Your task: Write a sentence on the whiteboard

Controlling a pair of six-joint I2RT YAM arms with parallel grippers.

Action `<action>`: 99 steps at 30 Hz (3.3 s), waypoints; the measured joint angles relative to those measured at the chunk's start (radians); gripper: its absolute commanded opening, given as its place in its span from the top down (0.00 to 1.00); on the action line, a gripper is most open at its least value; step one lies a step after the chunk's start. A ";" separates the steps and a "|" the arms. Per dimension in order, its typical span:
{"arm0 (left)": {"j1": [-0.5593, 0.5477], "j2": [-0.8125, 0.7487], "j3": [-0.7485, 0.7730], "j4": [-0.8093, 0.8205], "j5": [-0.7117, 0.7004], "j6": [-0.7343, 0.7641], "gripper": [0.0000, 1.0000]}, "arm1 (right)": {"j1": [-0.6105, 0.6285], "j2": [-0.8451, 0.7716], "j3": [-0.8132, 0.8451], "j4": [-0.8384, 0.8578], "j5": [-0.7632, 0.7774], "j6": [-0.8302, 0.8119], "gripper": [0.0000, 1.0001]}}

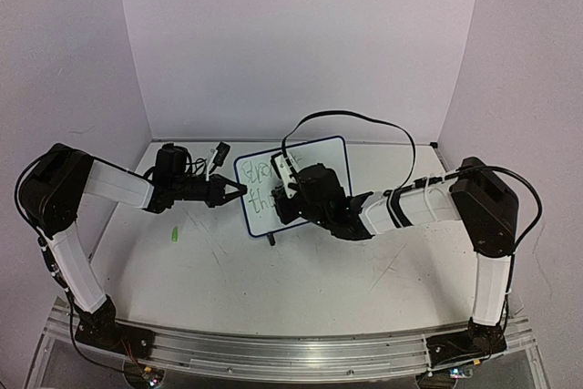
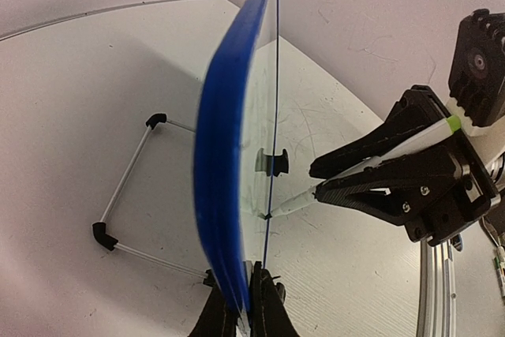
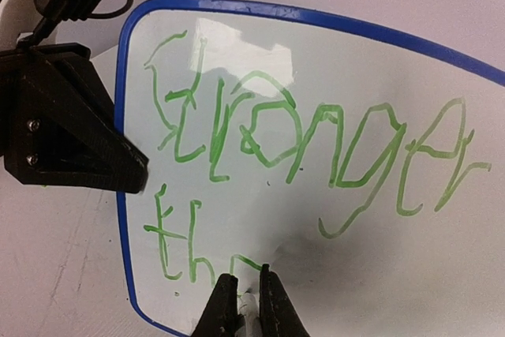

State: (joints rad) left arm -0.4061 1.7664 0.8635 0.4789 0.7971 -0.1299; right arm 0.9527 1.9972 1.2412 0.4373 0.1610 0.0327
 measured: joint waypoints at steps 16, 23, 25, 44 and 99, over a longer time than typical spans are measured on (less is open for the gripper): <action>0.000 0.000 0.000 -0.001 -0.004 0.000 1.00 | -0.003 0.000 0.033 0.002 0.010 -0.006 1.00; 0.000 0.000 0.000 -0.001 -0.005 0.000 1.00 | -0.005 -0.002 0.019 0.017 0.006 0.011 1.00; 0.000 0.000 0.000 -0.001 -0.004 0.000 1.00 | -0.005 -0.005 0.003 0.019 0.006 0.019 1.00; -0.001 0.000 0.000 -0.001 -0.002 0.000 1.00 | -0.027 -0.119 -0.064 0.048 -0.023 0.023 1.00; -0.001 0.000 0.000 -0.004 0.001 0.002 1.00 | -0.021 -0.026 -0.043 0.029 -0.027 0.041 1.00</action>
State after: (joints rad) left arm -0.4072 1.7664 0.8639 0.4747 0.7979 -0.1280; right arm 0.9321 1.9713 1.1986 0.4660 0.1343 0.0741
